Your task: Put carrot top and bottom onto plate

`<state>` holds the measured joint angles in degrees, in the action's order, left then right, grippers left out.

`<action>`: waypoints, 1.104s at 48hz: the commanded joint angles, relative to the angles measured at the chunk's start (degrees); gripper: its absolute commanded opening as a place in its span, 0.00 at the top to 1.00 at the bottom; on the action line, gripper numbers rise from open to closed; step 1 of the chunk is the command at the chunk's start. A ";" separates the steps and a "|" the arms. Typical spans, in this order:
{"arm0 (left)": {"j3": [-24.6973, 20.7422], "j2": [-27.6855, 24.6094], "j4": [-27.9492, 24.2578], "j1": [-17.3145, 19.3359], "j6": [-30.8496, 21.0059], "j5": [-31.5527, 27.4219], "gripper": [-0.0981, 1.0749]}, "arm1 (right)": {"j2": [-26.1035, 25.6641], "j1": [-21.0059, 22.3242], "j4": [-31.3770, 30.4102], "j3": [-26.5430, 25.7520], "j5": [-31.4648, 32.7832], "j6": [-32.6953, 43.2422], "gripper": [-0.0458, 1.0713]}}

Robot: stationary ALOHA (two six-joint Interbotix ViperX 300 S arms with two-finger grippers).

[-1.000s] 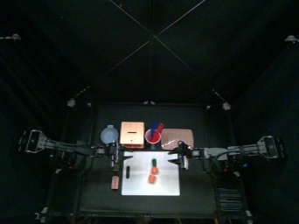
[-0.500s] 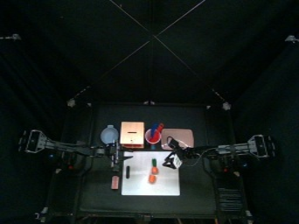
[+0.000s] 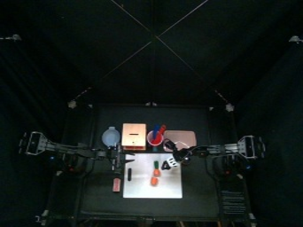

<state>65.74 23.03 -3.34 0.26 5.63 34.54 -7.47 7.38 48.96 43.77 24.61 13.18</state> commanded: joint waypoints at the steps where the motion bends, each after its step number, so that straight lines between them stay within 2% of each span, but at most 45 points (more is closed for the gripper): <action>1: -0.62 0.26 -0.09 -0.18 0.09 0.35 0.29 | 0.00 0.53 0.88 -1.76 1.49 -0.09 0.08; 5: -0.62 0.35 -0.18 -0.18 0.09 0.35 0.29 | 1.41 1.05 2.29 -2.02 2.11 0.00 0.04; 18: 0.09 0.44 -1.58 0.00 0.09 0.35 0.29 | 7.29 1.05 6.59 -7.29 1.05 0.09 0.05; 24: 0.18 0.79 -2.02 0.09 0.09 0.35 0.29 | 8.00 0.88 4.39 -9.32 2.81 4.31 0.05; 32: -0.09 1.05 -2.81 0.09 0.09 0.35 0.29 | 5.36 1.58 -13.80 -11.60 11.78 18.28 0.05; 36: -0.18 1.05 -2.99 0.09 0.09 0.35 0.29 | 4.92 1.23 -26.10 -13.80 14.15 29.71 0.05; 39: -0.18 1.05 -2.90 0.09 0.09 0.35 0.29 | 5.10 -0.44 -32.34 -14.94 15.56 36.65 0.05; 44: 0.00 0.97 -2.99 0.09 0.09 0.35 0.29 | 6.06 -3.96 -38.94 -16.61 16.17 45.70 0.05; 53: 0.09 1.05 -2.99 0.09 0.09 0.35 0.29 | 9.05 -8.88 -42.80 -18.63 16.08 56.16 0.05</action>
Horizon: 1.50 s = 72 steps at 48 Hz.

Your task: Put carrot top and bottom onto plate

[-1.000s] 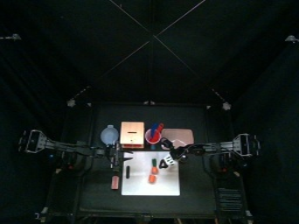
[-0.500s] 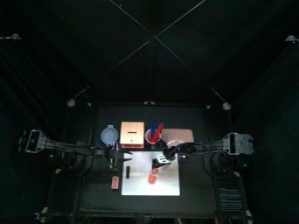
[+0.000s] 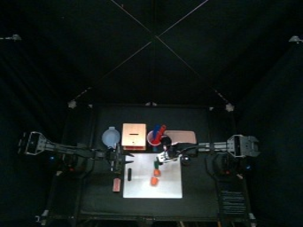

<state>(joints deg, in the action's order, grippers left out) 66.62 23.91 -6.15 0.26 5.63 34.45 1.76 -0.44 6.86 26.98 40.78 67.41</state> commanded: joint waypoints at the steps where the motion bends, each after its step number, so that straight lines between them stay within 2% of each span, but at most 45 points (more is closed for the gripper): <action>1: -0.79 0.18 -0.18 0.09 0.09 0.44 0.29 | 0.18 -1.41 -0.88 -2.02 -0.18 2.90 0.05; 12: -0.70 0.18 -0.44 0.09 0.09 0.44 0.29 | 4.31 -2.11 -4.39 -5.01 -0.18 8.88 0.05; 25: -0.53 0.26 -0.62 0.09 0.09 0.44 0.29 | 8.17 -2.20 -2.64 -6.77 -0.44 9.40 0.05; 48: 0.09 1.58 -1.58 0.09 0.09 0.44 0.29 | 11.78 -2.20 -2.11 -8.09 -0.53 9.40 0.05; 72: 0.79 2.64 -1.67 -0.18 0.09 0.35 0.30 | 12.39 -2.37 -1.14 -9.23 1.67 9.40 0.05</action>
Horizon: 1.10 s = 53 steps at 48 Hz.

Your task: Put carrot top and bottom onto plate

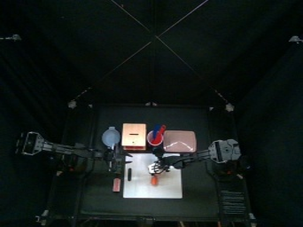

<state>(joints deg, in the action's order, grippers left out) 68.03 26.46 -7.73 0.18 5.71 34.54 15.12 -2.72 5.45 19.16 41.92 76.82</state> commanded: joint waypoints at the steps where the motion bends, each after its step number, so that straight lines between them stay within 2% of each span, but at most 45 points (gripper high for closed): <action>1: -0.62 0.09 -0.09 -0.09 0.00 0.26 0.29 | -0.97 -0.09 0.26 -1.49 0.62 -0.09 0.05; 40: -0.53 0.09 -0.18 -0.09 0.00 0.09 0.30 | 0.26 -0.18 0.35 -4.66 3.96 -0.09 0.06; 44: -0.53 0.09 -0.18 -0.09 0.00 0.00 0.30 | 0.53 -0.18 0.35 -5.10 4.22 -0.18 0.11; 53: -0.53 0.09 -0.53 -0.09 0.00 -0.35 0.30 | 0.79 -0.18 -0.18 -5.62 4.31 -0.18 0.31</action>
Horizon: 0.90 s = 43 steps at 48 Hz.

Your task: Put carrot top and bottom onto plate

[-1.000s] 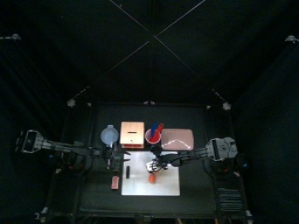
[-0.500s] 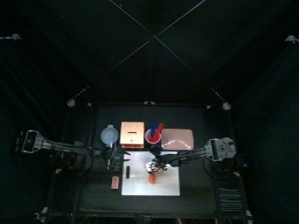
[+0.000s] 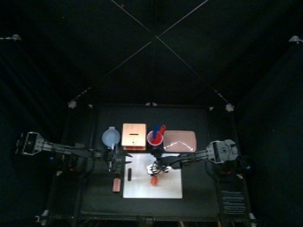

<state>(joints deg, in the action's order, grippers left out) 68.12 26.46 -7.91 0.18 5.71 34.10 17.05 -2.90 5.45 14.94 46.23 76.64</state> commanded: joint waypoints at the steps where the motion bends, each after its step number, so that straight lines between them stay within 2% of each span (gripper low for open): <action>1: -0.62 0.09 -0.35 -0.09 0.00 0.18 0.30 | -1.14 0.00 -0.26 -1.32 0.00 0.00 0.33; 11: -0.62 0.09 -0.53 -0.09 0.00 0.18 0.30 | -1.67 0.09 -0.88 -1.41 0.26 -0.53 0.36; 22: -0.62 0.09 -0.53 -0.09 0.00 0.18 0.30 | -7.56 1.23 -5.98 -0.35 6.15 -0.88 0.36; 32: -0.62 0.09 -0.53 0.00 0.00 0.09 0.30 | -14.33 7.82 -10.63 4.66 12.57 -3.96 0.36; 43: -0.62 0.09 -0.53 -0.09 0.00 0.09 0.30 | -16.17 18.02 -10.99 11.16 10.20 -12.13 0.36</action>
<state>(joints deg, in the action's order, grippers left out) 68.12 26.37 -8.44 0.18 5.71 34.01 3.16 12.22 -5.36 25.58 58.01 65.65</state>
